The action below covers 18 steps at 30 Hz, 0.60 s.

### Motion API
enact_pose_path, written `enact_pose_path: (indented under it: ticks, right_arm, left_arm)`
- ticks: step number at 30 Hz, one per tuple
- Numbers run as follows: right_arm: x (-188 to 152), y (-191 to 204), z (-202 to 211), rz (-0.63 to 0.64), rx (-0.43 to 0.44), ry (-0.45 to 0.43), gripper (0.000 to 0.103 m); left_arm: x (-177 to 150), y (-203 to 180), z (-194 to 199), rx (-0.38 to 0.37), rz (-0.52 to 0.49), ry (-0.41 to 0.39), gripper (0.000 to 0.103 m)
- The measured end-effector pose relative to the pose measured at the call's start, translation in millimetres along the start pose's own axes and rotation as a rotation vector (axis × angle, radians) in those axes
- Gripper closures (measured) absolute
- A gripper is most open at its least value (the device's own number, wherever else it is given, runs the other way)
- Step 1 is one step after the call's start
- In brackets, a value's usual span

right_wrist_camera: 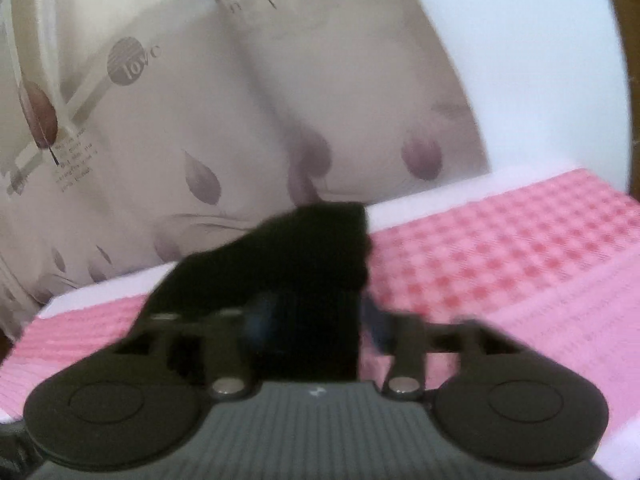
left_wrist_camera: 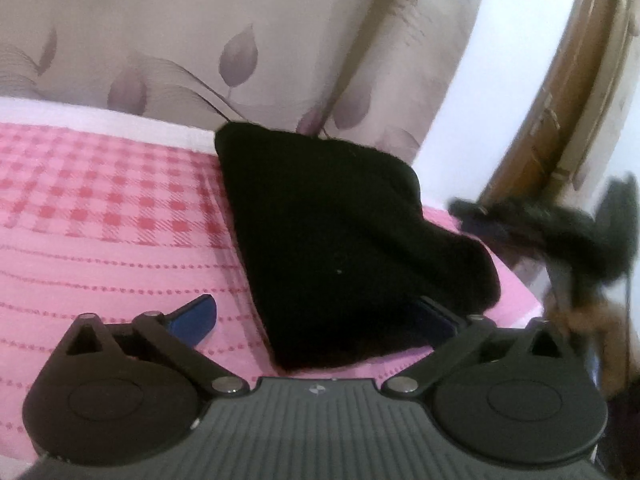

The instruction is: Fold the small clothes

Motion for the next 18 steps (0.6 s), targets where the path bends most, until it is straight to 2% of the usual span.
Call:
enact_pose_path:
  ticks: [1, 2, 4, 6, 7, 10, 18]
  right_arm:
    - [-5.1, 1.1, 3.2, 0.013, -0.015, -0.004, 0.014]
    - [-11.8, 1.0, 3.8, 0.029, -0.024, 0.008, 0.014]
    - [-24.9, 4.7, -6.4, 0.052, -0.020, 0.086, 0.018]
    - [-45.0, 4.5, -20.3, 0.074, -0.056, 0.163, 0.022]
    - [-48.5, 7.6, -19.1, 0.098, -0.061, 0.134, 0.022]
    - [-54.1, 16.0, -23.2, 0.158, -0.047, 0.150, 0.022]
    - [-50.7, 6.4, -38.9, 0.081, -0.002, 0.130, 0.021]
  left_arm:
    - [1.5, -0.8, 1.4, 0.003, 0.000, -0.010, 0.000]
    - [2.5, -1.3, 3.3, 0.007, -0.001, -0.022, 0.000]
    - [3.2, -2.6, 6.1, 0.014, -0.008, -0.037, 0.000]
    - [3.4, -3.7, 8.2, 0.027, -0.014, -0.047, 0.000]
    - [3.5, -4.2, 9.9, 0.037, -0.015, -0.054, 0.000]
    - [3.5, -3.8, 13.4, 0.059, -0.013, -0.066, 0.000]
    - [3.9, -3.2, 11.1, 0.120, -0.025, -0.060, 0.000]
Point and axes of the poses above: each gripper's, at about its wrist camera, not at the fingertips, and z roughly against the way its jaws point, y to its left, x to its top, the point moved 6 cm from there along -z, roughly the way its jaws point, and after that the axes turned 7 degrees about -x, right-handed, at the moved point
